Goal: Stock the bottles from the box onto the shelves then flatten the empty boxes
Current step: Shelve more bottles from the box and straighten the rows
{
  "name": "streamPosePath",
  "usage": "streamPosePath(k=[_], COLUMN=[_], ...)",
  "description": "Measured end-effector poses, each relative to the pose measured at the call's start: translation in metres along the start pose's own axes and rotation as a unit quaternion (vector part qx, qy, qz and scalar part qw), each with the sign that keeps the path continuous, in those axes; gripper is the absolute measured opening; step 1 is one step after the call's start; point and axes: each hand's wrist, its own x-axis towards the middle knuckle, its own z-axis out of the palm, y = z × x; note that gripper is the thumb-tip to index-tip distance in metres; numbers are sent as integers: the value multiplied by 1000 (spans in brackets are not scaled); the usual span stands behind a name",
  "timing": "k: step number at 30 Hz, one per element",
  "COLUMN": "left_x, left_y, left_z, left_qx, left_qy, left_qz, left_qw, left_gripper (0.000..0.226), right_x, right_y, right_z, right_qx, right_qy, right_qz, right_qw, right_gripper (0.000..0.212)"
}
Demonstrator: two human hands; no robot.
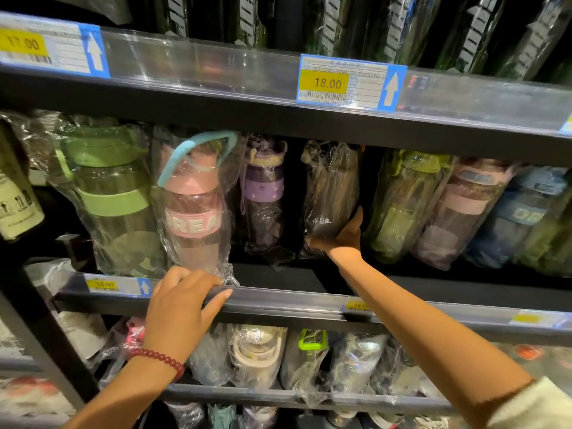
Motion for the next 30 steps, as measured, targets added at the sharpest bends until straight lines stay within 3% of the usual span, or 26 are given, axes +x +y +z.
streamPosePath(k=[4, 6, 14, 18, 23, 25, 28, 30], left_x=[0, 0, 0, 1, 1, 1, -1, -5], left_y=[1, 2, 1, 2, 2, 4, 10, 15], left_z=[0, 0, 0, -2, -6, -8, -14, -22], left_qx=[1, 0, 5, -1, -14, -38, -90, -134], left_qy=[4, 4, -7, -8, -32, -36, -21, -2], left_qz=[1, -1, -8, -10, -16, -28, -56, -87], left_qw=[1000, 1000, 1000, 1000, 999, 998, 994, 987], left_gripper=[37, 37, 38, 25, 38, 40, 43, 35], right_x=[10, 15, 30, 26, 12, -9, -57, -91], right_y=[-3, -1, 5, 5, -6, -14, -29, -41], right_z=[12, 15, 23, 25, 18, 10, -3, -6], right_qx=[-87, -81, -58, -65, -49, 10, 81, 78], right_qy=[37, 43, 68, 72, 50, 25, -40, -104], right_qz=[-20, -24, -47, -36, -3, 35, 59, 21], right_qw=[995, 995, 995, 995, 998, 999, 994, 991], right_gripper=[95, 91, 95, 99, 103, 92, 48, 42])
